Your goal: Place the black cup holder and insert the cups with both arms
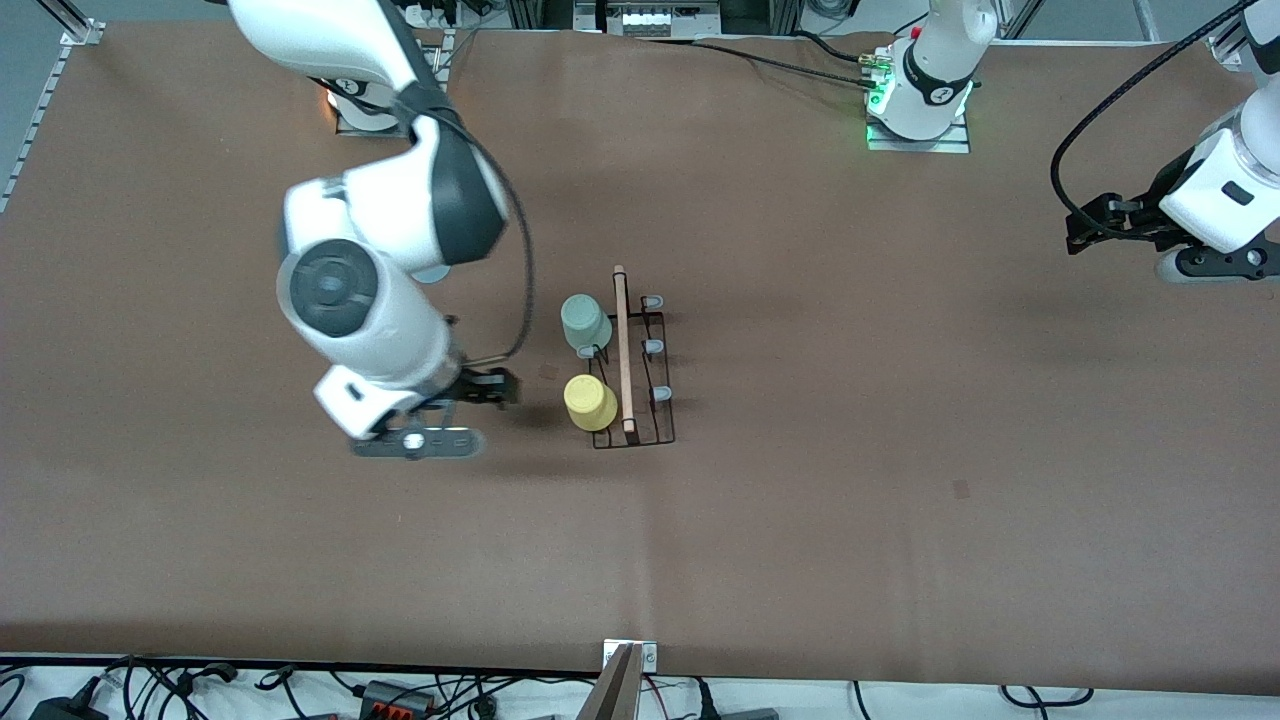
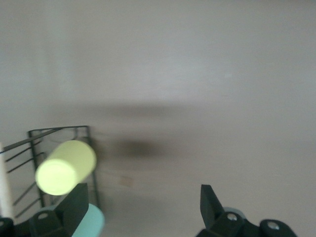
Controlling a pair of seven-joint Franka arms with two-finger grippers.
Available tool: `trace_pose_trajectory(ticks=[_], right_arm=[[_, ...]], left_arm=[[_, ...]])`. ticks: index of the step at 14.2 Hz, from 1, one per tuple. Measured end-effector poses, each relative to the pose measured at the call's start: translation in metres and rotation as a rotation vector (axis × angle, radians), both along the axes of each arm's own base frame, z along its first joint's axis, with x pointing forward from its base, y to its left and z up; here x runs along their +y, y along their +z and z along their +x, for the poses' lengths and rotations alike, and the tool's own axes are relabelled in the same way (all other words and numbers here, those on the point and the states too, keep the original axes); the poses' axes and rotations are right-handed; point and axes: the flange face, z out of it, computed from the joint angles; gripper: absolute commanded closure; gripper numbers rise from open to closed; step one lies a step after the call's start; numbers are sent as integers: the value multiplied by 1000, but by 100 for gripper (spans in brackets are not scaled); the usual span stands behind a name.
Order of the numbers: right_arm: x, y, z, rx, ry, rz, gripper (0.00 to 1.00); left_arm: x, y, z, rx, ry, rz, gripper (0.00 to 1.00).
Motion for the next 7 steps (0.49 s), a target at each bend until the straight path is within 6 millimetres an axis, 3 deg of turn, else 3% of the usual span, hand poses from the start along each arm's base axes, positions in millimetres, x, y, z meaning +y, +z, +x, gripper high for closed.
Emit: trace_pose_trajectory(ticks=[2, 7], right_arm=[[-36, 19, 5, -2, -25, -32, 0], [-84, 36, 15, -22, -37, -74, 0]], left_arm=[[0, 0, 0, 1, 0, 0, 0], [1, -1, 0, 1, 1, 0, 0]])
